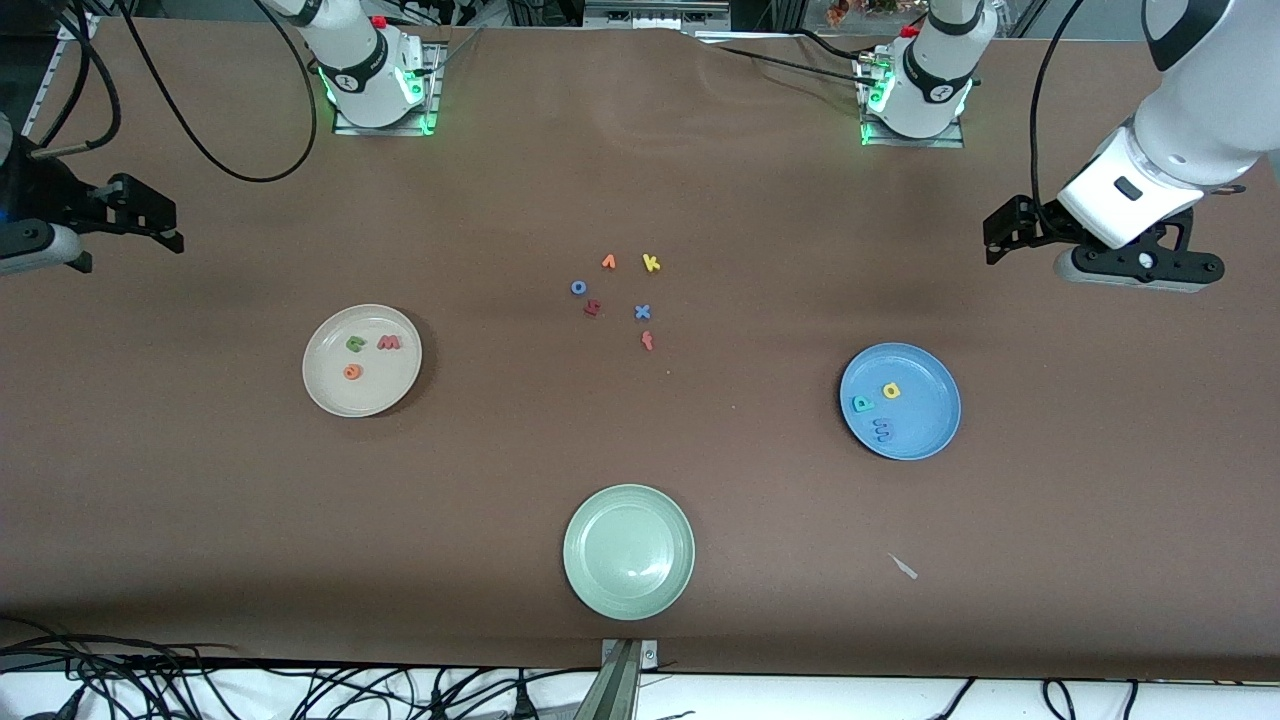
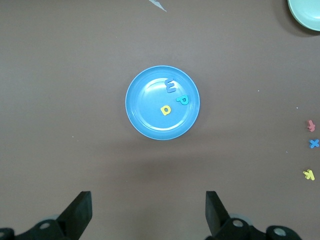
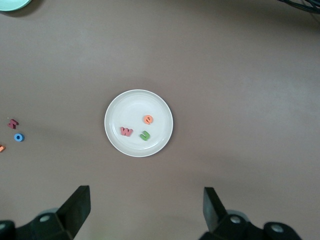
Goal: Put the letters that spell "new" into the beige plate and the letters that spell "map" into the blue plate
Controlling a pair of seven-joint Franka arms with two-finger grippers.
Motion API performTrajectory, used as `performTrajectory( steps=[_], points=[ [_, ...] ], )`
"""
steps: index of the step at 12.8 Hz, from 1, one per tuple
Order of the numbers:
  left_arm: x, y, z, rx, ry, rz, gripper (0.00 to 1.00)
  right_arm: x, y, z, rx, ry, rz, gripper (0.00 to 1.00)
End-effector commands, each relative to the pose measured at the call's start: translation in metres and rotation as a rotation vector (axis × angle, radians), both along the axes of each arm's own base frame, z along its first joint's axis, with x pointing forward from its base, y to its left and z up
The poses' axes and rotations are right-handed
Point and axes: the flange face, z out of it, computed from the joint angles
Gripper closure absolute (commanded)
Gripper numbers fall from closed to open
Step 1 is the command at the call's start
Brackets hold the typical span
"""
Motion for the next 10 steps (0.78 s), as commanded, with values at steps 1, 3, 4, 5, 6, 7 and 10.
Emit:
performTrajectory(
  steps=[1, 3, 4, 5, 6, 7, 10],
  points=[
    [0.001, -0.015, 0.008, 0.033, -0.005, -0.039, 0.00, -0.012, -0.002, -0.010, -0.004, 0.030, 0.005, 0.00],
    [0.002, -0.010, 0.008, 0.027, 0.003, -0.025, 0.00, -0.014, -0.002, -0.014, -0.007, 0.045, 0.004, 0.00],
    [0.003, -0.011, 0.011, 0.025, -0.003, -0.027, 0.00, -0.016, -0.008, -0.033, -0.005, 0.086, -0.006, 0.00],
    [0.003, -0.010, 0.014, 0.027, -0.011, -0.027, 0.00, -0.018, -0.012, -0.038, -0.006, 0.104, -0.011, 0.00],
    [0.004, -0.008, 0.019, 0.024, -0.020, -0.022, 0.00, -0.017, -0.016, -0.046, -0.006, 0.114, -0.019, 0.00],
    [0.005, -0.009, 0.023, 0.024, -0.031, -0.022, 0.00, -0.018, -0.027, -0.060, -0.006, 0.133, -0.039, 0.00],
    [0.006, -0.004, 0.033, 0.012, -0.044, -0.010, 0.00, -0.022, -0.032, -0.091, -0.006, 0.147, -0.046, 0.00]
  ],
)
